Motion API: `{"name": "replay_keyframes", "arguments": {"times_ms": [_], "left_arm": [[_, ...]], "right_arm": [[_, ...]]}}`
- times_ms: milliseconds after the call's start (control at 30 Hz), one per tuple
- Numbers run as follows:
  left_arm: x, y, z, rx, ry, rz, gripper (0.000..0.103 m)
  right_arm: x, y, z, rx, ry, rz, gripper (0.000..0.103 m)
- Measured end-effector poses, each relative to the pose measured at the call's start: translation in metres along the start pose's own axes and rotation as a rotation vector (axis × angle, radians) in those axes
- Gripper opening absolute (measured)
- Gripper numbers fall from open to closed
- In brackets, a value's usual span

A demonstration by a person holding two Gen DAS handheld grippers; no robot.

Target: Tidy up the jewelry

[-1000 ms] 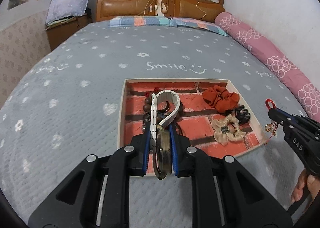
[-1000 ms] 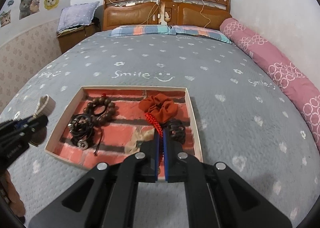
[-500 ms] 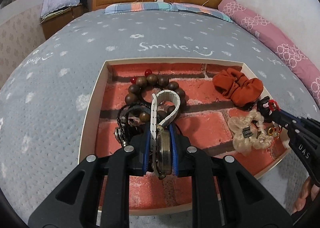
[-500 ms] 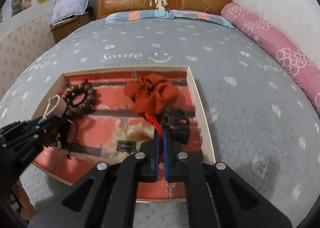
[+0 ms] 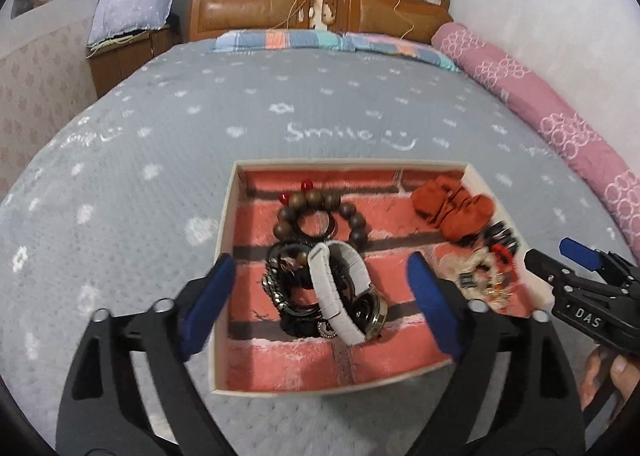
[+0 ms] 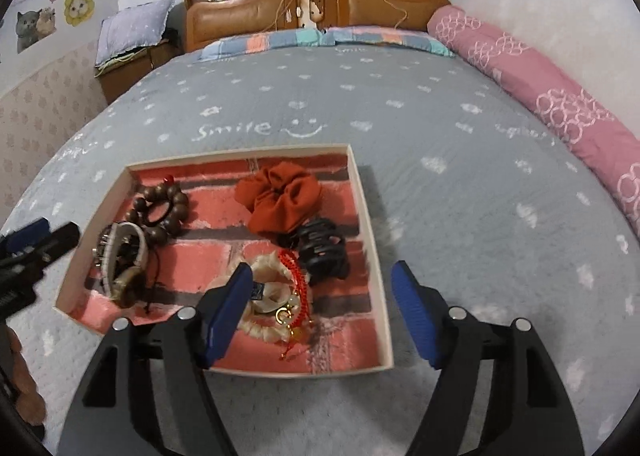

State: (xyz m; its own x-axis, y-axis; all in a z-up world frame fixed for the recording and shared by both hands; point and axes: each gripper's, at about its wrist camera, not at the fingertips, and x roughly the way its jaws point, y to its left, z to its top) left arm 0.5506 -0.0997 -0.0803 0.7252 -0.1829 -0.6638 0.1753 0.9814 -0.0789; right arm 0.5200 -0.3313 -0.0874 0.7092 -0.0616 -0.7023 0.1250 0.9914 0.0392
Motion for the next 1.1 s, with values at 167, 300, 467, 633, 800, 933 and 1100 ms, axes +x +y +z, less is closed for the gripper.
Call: {"name": "replay_keyframes", "arguments": {"times_ms": [167, 300, 467, 633, 800, 933, 1100], "left_arm": [[-0.064, 0.017, 0.002, -0.024, -0.064, -0.013, 0.098], [-0.118, 0.030, -0.018, -0.021, -0.099, 0.000, 0.098], [-0.193, 0.045, -0.062, -0.026, -0.141, 0.035, 0.098], [-0.265, 0.045, -0.114, 0.006, -0.181, 0.100, 0.098], [-0.321, 0.046, -0.156, -0.008, -0.206, 0.084, 0.098], [-0.355, 0.039, -0.186, -0.005, -0.240, 0.144, 0.098], [-0.392, 0.025, -0.219, 0.038, -0.285, 0.207, 0.098]], "right_arm": [[-0.051, -0.003, -0.005, 0.019, -0.048, 0.017, 0.088], [-0.107, 0.006, -0.024, 0.004, -0.119, -0.024, 0.094], [-0.178, 0.026, -0.061, -0.041, -0.177, -0.016, 0.098], [-0.252, 0.048, -0.112, -0.111, -0.267, -0.025, 0.099], [-0.306, 0.062, -0.157, -0.127, -0.303, 0.006, 0.099], [-0.338, 0.072, -0.191, -0.137, -0.309, 0.024, 0.099], [-0.377, 0.074, -0.228, -0.122, -0.326, 0.036, 0.099]]}}
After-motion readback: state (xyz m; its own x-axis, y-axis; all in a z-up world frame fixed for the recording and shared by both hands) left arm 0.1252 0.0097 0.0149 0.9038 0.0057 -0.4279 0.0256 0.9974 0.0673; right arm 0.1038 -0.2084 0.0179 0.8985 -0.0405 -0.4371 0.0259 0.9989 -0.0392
